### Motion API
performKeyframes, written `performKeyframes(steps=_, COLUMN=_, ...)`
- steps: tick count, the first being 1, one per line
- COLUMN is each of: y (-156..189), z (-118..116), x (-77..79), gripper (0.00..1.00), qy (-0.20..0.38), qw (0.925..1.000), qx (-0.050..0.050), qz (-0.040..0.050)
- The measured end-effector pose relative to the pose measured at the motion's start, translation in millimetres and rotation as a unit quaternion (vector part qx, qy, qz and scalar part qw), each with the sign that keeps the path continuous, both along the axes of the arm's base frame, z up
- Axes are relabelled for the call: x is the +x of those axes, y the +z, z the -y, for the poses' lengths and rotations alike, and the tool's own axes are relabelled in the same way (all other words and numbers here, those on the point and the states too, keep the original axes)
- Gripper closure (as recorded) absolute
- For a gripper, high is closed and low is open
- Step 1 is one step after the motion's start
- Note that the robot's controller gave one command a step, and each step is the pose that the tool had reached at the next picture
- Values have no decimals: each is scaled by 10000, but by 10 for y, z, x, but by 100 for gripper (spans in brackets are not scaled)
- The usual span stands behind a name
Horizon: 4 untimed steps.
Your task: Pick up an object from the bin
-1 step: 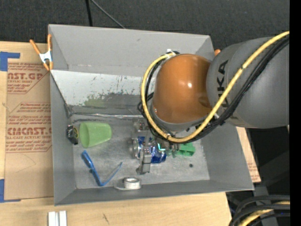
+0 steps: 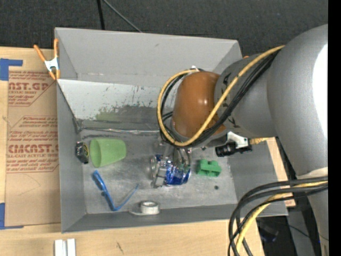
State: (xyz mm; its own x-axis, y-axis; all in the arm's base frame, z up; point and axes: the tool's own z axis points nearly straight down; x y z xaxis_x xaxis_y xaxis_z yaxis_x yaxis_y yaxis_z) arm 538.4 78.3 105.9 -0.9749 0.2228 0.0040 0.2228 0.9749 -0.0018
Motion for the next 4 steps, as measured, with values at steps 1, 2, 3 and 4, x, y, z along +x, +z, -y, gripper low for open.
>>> performKeyframes(steps=1, y=-193, z=318, x=-24, gripper=0, qy=-248, qw=9997, qx=2, qz=9)
performKeyframes(steps=2, y=121, z=-218, x=208, gripper=0, qy=798, qw=9968, qx=17, qz=48)
performKeyframes(steps=3, y=-139, z=322, x=107, gripper=0, qy=875, qw=9962, qx=-5, qz=8)
performKeyframes(steps=4, y=-121, z=288, x=118, gripper=100, qy=890, qw=9960, qx=8, qz=26)
